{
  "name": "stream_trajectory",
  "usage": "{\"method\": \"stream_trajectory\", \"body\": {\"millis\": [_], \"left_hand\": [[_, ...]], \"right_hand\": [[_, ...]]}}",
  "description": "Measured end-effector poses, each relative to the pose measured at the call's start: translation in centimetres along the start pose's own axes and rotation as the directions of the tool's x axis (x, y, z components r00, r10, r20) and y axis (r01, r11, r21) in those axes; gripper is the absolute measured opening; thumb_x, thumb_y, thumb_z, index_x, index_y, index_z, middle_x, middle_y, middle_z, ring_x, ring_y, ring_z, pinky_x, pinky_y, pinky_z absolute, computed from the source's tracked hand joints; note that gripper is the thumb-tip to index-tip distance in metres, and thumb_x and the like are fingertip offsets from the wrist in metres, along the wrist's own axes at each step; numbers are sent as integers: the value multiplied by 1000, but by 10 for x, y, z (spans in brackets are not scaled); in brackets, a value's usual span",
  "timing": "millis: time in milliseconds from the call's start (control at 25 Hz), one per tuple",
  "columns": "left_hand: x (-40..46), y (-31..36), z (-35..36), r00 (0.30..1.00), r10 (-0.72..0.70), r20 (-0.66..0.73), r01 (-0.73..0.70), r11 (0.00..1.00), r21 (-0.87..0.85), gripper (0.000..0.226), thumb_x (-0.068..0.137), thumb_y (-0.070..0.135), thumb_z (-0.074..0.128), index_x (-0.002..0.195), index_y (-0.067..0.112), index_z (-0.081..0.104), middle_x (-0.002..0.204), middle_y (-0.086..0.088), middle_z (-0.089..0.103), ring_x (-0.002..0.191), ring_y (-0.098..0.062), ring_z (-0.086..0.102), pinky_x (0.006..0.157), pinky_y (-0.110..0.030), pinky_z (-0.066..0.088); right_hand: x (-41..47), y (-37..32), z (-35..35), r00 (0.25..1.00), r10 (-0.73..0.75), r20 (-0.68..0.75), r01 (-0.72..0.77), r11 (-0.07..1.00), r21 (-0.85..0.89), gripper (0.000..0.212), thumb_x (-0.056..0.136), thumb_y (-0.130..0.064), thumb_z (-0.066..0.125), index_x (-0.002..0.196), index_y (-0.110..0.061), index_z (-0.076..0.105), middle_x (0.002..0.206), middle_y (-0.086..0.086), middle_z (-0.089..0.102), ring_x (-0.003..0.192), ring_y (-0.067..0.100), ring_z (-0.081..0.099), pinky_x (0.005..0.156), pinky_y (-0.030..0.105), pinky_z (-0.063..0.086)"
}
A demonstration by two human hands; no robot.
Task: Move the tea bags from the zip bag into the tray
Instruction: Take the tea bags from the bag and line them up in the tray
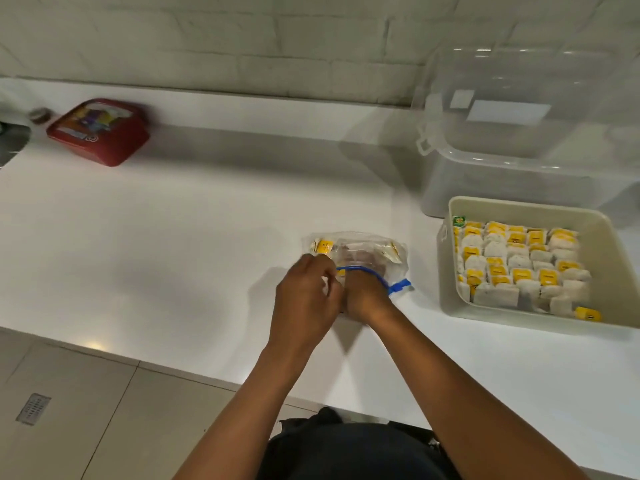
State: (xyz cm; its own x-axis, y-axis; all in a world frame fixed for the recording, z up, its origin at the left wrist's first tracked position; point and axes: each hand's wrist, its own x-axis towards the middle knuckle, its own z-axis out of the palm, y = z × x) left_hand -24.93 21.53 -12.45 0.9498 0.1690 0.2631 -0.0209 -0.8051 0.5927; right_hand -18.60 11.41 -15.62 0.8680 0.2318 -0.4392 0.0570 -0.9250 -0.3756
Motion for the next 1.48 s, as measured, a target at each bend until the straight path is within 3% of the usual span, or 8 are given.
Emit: {"method": "stream_trajectory", "body": {"millis": [160, 240, 400, 640, 800, 1080, 1320, 1480], "left_hand": [[38, -36, 9, 961, -272, -56, 262, 955, -137, 32, 90, 17, 62, 122, 17, 64, 120, -5, 61, 101, -22, 65, 91, -28, 49], [59, -49, 18, 910, -386, 150, 399, 915, -63, 33, 96, 23, 56, 128, 16, 61, 128, -11, 60, 114, -28, 59, 100, -30, 41], [67, -51, 29, 889, -366, 275, 403, 911, -92, 21, 93, 13, 50, 87, 19, 69, 88, -3, 70, 83, -22, 59, 82, -32, 51], [68, -60, 31, 839, -437, 324, 512, 836, -199, 31, 90, 15, 53, 114, 26, 70, 105, 2, 75, 98, -19, 68, 92, -37, 54], [66, -66, 35, 853, -459, 249, 511, 832, -216, 26, 89, 14, 54, 105, 26, 71, 104, 5, 74, 98, -19, 67, 93, -37, 53], [65, -66, 35, 905, -416, 85, 424, 899, -110, 26, 91, 5, 53, 108, 18, 69, 106, 3, 72, 88, -14, 63, 75, -13, 37], [70, -68, 36, 877, -423, 229, 467, 863, -193, 25, 88, 6, 56, 98, 22, 73, 96, 2, 75, 88, -15, 67, 87, -32, 55], [66, -65, 39, 890, -437, 134, 452, 884, -119, 28, 88, 0, 52, 101, 14, 72, 102, -1, 74, 87, -13, 63, 77, -17, 41]], "right_hand": [[0, -5, 0, 990, -31, -138, 21, 997, -72, 54, 92, -13, 60, 143, -14, 42, 132, 9, 56, 120, 28, 55, 96, 34, 48], [2, -7, 1, 989, -30, -143, 17, 996, -90, 47, 94, -11, 59, 140, -11, 47, 132, 10, 57, 121, 28, 55, 97, 34, 47], [12, -13, 3, 976, -118, -181, 123, 992, 16, 42, 94, -10, 57, 136, -12, 49, 130, 9, 57, 118, 27, 55, 97, 32, 48], [26, -13, 2, 967, -139, -215, 171, 975, 140, 44, 93, -21, 63, 135, -16, 49, 126, 5, 58, 113, 24, 58, 94, 32, 50], [33, -13, 5, 969, -61, -241, 109, 976, 191, 32, 94, -27, 60, 125, -19, 54, 113, 1, 60, 107, 21, 59, 79, 23, 43], [30, 2, 2, 971, -149, -188, 155, 988, 21, 37, 100, -31, 51, 134, -17, 52, 128, 4, 61, 115, 23, 58, 99, 30, 47], [20, -2, 3, 948, -304, -93, 275, 932, -237, 13, 103, -35, 43, 109, -24, 47, 103, 0, 57, 87, 10, 54, 76, 14, 46], [2, -5, 3, 972, -235, -17, 227, 955, -190, 30, 104, -26, 39, 125, -12, 56, 120, 13, 62, 103, 28, 63, 77, 32, 47]]}}
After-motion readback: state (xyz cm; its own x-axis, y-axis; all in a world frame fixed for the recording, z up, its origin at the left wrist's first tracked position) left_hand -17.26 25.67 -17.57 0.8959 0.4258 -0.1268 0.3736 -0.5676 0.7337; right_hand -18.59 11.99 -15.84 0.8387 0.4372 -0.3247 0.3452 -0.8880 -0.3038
